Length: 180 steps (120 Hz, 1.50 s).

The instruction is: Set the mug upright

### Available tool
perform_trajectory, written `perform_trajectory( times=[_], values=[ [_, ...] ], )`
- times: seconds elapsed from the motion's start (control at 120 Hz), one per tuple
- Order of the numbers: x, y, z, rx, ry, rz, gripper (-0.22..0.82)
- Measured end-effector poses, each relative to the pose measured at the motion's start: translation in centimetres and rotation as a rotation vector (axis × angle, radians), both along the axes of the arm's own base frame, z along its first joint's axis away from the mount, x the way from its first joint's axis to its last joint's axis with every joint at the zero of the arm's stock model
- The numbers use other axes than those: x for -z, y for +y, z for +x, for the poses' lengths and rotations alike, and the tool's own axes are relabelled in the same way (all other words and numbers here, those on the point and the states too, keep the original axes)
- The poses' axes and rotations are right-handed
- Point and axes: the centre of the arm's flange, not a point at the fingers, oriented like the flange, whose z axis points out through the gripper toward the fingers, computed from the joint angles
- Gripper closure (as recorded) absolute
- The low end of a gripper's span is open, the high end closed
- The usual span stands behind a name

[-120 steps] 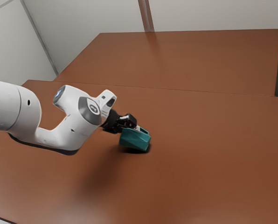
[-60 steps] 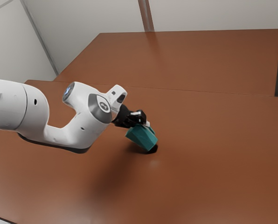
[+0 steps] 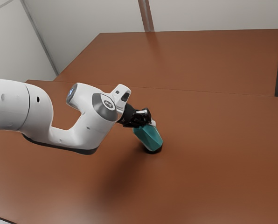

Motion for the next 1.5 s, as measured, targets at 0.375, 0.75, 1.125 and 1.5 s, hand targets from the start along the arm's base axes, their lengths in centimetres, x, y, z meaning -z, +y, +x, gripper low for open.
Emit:
perform_trajectory(
  times=[0.375,0.75,1.125,1.5],
  values=[
    [-1.8,-0.1,-0.3,0.009,-0.024,-0.018,0.79],
    [-5.8,2.7,0.0,0.182,-0.047,0.043,0.79],
    [-10.0,28.3,3.7,0.182,0.138,0.482,0.79],
    [-5.7,21.4,4.6,0.377,0.347,0.609,0.79]
  ],
)
